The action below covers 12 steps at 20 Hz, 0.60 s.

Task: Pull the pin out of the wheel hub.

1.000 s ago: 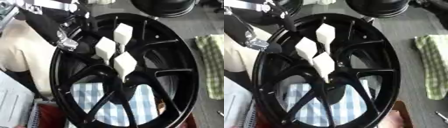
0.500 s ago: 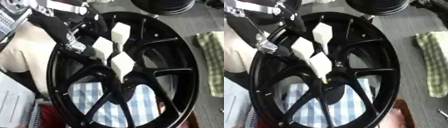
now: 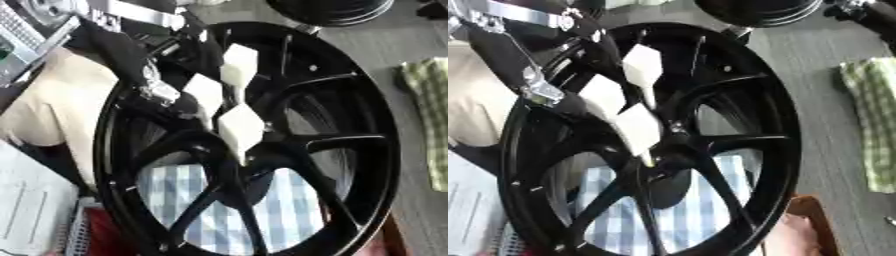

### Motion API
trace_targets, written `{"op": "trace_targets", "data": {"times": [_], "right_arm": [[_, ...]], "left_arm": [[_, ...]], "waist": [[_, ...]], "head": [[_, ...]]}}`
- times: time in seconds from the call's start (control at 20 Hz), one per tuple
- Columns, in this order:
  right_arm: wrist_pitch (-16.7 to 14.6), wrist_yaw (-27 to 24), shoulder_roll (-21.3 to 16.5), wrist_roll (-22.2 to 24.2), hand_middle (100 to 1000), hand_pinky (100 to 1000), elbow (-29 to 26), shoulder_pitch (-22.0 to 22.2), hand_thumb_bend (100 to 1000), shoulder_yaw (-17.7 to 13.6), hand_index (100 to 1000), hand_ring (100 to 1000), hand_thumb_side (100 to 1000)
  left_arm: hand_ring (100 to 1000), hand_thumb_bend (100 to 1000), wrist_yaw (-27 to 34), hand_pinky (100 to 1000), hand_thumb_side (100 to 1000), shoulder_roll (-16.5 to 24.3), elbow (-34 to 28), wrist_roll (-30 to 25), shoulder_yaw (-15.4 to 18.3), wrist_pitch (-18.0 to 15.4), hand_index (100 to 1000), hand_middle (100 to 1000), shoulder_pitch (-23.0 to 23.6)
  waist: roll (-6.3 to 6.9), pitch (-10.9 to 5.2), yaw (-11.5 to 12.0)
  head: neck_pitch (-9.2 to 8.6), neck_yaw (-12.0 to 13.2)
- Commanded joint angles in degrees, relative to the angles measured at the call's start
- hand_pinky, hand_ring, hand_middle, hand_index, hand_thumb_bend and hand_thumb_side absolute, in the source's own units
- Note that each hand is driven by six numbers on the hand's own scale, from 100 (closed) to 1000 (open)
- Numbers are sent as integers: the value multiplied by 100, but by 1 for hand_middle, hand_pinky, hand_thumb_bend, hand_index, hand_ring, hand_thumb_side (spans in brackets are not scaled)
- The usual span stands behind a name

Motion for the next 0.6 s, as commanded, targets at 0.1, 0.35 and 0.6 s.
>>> {"op": "trace_targets", "data": {"times": [0.1,0.35,0.6], "right_arm": [[-9,24,-96,14,676,841,-53,-91,120,-29,712,717,527],[-12,15,-82,-2,677,842,-57,-85,118,-41,712,718,529],[-2,5,-62,-26,678,842,-37,-86,114,-40,713,718,532]], "left_arm": [[820,441,-96,834,552,50,52,-5,59,-34,856,790,-134],[796,420,-133,825,519,64,71,-5,-21,-59,829,738,-96],[789,409,-140,822,488,60,45,-5,-114,-56,818,730,-73]], "waist": [[-26,-94,-16],[-44,-75,-9],[-66,-60,-2]], "head": [[-67,29],[-57,42],[-53,63]]}}
